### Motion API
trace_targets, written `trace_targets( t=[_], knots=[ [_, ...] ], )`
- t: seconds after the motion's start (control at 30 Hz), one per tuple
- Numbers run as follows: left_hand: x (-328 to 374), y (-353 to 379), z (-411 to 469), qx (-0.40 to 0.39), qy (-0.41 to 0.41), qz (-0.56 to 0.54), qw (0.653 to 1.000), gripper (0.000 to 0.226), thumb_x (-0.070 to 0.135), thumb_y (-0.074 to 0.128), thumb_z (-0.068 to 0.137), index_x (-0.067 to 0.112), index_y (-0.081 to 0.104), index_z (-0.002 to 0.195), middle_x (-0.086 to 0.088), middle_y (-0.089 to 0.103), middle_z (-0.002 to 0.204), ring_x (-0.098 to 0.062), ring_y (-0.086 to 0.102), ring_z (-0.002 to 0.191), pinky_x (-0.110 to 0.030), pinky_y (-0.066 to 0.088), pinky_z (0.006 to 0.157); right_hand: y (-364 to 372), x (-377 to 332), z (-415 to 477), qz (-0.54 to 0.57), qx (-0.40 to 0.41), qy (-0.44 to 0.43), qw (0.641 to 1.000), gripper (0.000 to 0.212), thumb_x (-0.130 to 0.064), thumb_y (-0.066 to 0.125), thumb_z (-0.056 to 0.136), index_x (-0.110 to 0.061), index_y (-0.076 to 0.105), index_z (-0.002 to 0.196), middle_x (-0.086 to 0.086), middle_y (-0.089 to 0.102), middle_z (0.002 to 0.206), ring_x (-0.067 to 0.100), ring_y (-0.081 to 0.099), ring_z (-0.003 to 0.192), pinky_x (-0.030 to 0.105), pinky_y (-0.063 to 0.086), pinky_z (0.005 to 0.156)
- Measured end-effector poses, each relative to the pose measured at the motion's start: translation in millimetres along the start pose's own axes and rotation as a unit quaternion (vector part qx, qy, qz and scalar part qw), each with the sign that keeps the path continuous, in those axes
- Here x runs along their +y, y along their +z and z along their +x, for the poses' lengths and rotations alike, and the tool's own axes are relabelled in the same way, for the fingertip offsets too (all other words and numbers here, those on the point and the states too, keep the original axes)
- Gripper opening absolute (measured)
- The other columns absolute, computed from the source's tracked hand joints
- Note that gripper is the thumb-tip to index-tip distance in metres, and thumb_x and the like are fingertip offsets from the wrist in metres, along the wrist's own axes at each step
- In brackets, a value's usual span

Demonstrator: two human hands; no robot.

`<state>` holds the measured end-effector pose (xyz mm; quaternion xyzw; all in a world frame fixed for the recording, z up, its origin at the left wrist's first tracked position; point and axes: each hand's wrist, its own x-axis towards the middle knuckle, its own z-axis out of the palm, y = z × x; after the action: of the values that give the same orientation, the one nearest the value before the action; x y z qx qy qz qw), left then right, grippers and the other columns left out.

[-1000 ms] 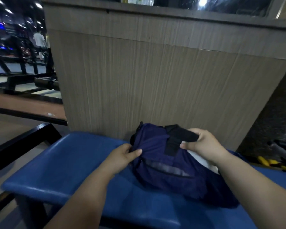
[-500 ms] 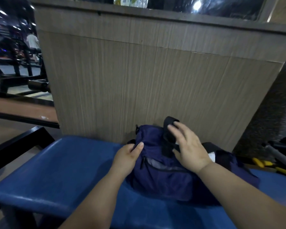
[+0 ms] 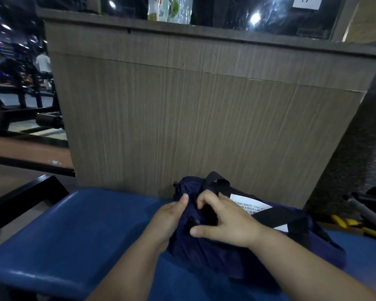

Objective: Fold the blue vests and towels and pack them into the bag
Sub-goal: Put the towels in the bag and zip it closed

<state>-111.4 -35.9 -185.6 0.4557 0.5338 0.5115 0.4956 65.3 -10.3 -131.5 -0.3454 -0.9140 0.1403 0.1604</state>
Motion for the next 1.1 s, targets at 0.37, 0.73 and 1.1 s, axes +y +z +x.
trace_targets(
  t=[0.37,0.73,1.1],
  knots=[
    [5.2,18.5,-0.6,0.036,0.024,-0.052,0.998,0.063,0.065,0.055,0.084,0.007,0.065,0.106,-0.006,0.068,0.116,-0.017,0.061,0.109,-0.033,0.044,0.1,6.9,-8.1,-6.6,-0.087,0.046,0.03,0.995,0.034,-0.045,0.067,0.069,-0.026,0.041,0.061,-0.009,0.063,0.083,0.01,0.059,0.11,0.032,0.031,0.11],
    [0.5,21.3,-16.6,0.106,0.223,0.149,0.958,0.049,0.056,0.057,0.084,0.007,0.061,0.091,-0.006,0.064,0.091,-0.016,0.06,0.087,-0.035,0.05,0.08,4.4,-14.6,-16.9,-0.027,0.047,0.068,0.996,0.039,-0.041,0.056,0.095,-0.035,0.041,0.059,-0.009,0.055,0.075,0.009,0.051,0.074,0.03,0.043,0.072],
    [2.7,1.9,-6.5,0.173,0.169,0.092,0.966,0.027,0.039,0.056,0.094,0.017,0.063,0.081,0.005,0.066,0.077,-0.011,0.062,0.075,-0.023,0.046,0.065,-11.6,9.1,-25.0,-0.04,0.048,0.109,0.992,0.046,-0.028,0.059,0.092,-0.03,0.047,0.048,-0.008,0.056,0.139,0.002,0.04,0.135,0.024,0.032,0.106]
  ],
)
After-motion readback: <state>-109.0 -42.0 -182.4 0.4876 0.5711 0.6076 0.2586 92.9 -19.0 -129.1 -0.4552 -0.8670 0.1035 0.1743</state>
